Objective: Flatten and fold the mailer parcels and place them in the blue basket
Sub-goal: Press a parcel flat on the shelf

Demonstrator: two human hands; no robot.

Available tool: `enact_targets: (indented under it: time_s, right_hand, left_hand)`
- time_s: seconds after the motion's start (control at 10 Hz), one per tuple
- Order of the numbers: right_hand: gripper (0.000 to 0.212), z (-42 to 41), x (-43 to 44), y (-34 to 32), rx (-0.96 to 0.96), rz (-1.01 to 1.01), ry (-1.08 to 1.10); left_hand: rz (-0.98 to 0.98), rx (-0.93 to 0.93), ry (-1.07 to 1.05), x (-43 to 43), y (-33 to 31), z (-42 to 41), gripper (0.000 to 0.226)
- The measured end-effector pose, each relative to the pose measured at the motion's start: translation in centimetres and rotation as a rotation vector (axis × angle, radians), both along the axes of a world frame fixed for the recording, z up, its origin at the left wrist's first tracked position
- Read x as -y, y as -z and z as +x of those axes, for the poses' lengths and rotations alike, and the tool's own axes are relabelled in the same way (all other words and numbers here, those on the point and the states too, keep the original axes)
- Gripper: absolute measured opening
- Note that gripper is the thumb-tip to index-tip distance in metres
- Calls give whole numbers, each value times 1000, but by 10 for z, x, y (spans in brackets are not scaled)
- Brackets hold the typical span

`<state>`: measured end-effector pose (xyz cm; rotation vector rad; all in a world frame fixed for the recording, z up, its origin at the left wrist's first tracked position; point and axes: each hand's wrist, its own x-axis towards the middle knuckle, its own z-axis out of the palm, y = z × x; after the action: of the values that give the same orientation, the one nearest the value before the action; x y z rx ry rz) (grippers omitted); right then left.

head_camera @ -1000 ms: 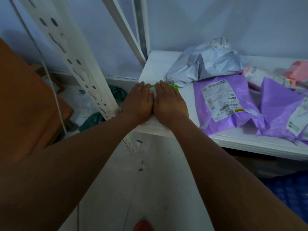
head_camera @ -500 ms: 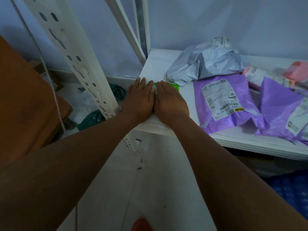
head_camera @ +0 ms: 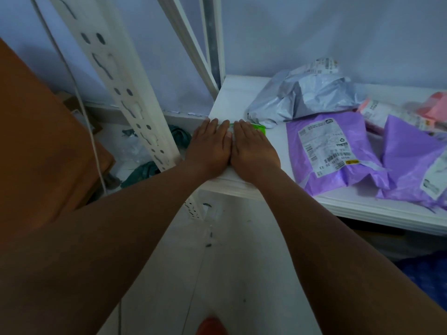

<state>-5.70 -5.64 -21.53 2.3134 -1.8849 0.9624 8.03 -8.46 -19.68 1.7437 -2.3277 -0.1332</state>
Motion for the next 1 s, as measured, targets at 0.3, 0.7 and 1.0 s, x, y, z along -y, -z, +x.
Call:
enact_targets:
  time_s: [0.3, 0.7, 1.0]
  right_hand:
    - [59, 8, -18, -17, -43, 58, 137]
    - [35, -14, -56, -42, -108, -47, 353]
    - [66, -8, -24, -14, -156, 167, -133]
  left_hand:
    - [-313, -91, -183, -25, -10, -6, 50]
    - [-347, -281, -21, -26, -5, -5, 42]
    - [-51, -201, 102, -30, -9, -9, 62]
